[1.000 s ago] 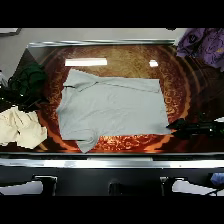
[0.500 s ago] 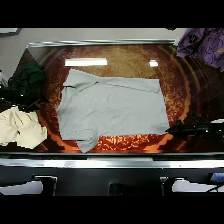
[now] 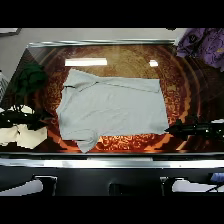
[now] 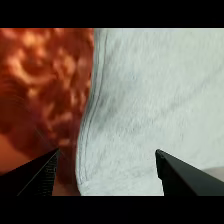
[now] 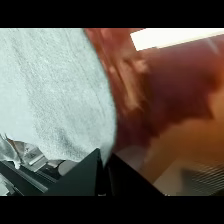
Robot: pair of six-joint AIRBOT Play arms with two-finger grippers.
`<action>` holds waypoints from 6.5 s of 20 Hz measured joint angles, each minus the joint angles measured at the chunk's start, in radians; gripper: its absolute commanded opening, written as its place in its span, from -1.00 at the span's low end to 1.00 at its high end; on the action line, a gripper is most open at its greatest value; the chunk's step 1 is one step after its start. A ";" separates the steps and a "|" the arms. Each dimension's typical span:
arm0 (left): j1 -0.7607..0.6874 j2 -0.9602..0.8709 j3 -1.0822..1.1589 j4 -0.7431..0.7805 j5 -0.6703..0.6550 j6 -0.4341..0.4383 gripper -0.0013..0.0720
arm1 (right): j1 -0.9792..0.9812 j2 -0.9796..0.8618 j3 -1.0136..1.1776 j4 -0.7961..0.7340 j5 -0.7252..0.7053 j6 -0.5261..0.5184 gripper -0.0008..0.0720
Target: Fold the clothes and pants, and hang the long-sleeved shirts on hangers.
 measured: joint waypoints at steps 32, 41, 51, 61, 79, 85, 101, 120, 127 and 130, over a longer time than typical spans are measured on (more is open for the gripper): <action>-0.147 -0.005 -0.211 -0.148 0.168 0.147 -0.93 | 0.059 0.122 0.017 0.007 0.032 0.032 -0.89; -0.229 -0.005 0.553 -0.121 0.184 0.008 -0.93 | 0.445 0.209 0.680 -0.261 -0.222 0.263 -0.89; -0.233 0.310 1.112 0.097 0.178 -0.138 -0.93 | 0.507 0.545 1.270 -0.415 -0.180 0.417 -0.89; -0.240 0.574 1.004 0.301 0.161 -0.295 -0.93 | 0.509 0.666 1.287 -0.642 -0.015 0.610 -0.89; -0.434 -0.590 1.093 0.114 0.471 -0.141 -0.92 | 0.509 -0.250 1.046 -0.711 -0.219 0.568 -0.88; -0.414 -0.684 1.136 0.101 0.481 -0.123 -0.92 | 0.509 -0.312 1.045 -0.713 -0.222 0.583 -0.88; -0.370 -0.708 1.104 0.167 -0.016 -0.112 -0.92 | 0.508 -0.424 1.026 -0.690 0.101 0.586 -0.88; -0.106 -0.201 0.623 0.245 -0.108 -0.217 0.94 | 0.227 -0.042 0.711 -0.337 0.164 0.343 0.40; -0.037 0.186 -0.150 0.071 0.059 -0.023 0.94 | 0.127 0.123 0.429 -0.192 0.122 0.282 0.35; -0.034 0.225 -0.270 0.029 0.112 0.022 0.94 | 0.120 0.137 0.406 -0.162 0.121 0.282 0.35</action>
